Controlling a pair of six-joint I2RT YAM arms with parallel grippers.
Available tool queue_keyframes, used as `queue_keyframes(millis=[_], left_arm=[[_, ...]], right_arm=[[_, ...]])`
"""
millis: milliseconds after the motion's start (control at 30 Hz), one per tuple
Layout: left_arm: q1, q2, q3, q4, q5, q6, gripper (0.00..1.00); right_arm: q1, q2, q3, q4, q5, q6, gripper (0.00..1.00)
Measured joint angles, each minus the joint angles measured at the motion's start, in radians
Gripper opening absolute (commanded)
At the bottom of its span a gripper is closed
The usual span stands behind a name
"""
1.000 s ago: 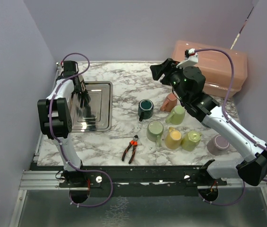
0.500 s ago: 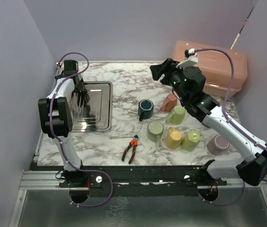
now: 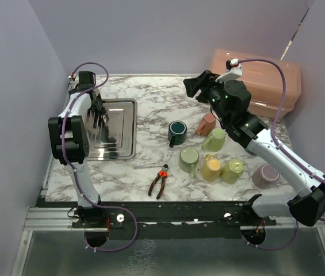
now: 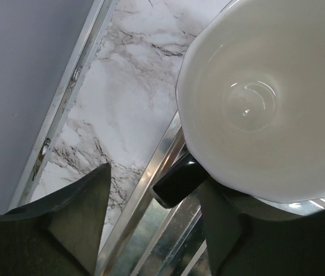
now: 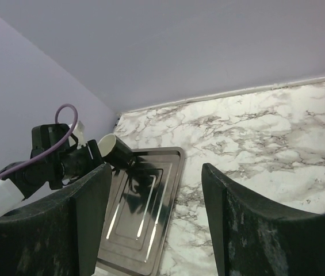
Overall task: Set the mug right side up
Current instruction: Place the cup on the tray, then turn over the cup at the center of the board.
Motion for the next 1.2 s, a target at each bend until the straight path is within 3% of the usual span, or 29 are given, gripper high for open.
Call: queue_keyframes(millis=[100,267,500,933,1067,1200], left_arm=[[0.0,0.006,0.002,-0.003,-0.006,0.0,0.56],[0.0,0.006,-0.003,-0.002,-0.034,-0.004,0.69],[0.0,-0.024,-0.031,-0.011,-0.076,-0.012,0.79],[0.0,-0.265,-0.037,-0.085,-0.068,-0.051,0.88],[-0.002,-0.339,-0.074,-0.103,0.005,-0.068,0.87],[-0.018,-0.42,-0.138,-0.113,0.172,-0.082,0.87]], right_arm=[[0.0,0.0,0.0,0.0,0.0,0.0,0.68],[0.0,-0.003,0.0,0.0,0.0,0.001,0.68],[0.0,-0.005,0.0,-0.002,-0.011,0.008,0.68],[0.0,0.104,0.113,-0.225,-0.085,-0.019,0.75],[0.0,0.204,0.201,-0.357,-0.107,-0.035,0.79],[0.008,0.293,0.235,-0.479,-0.077,-0.038,0.8]])
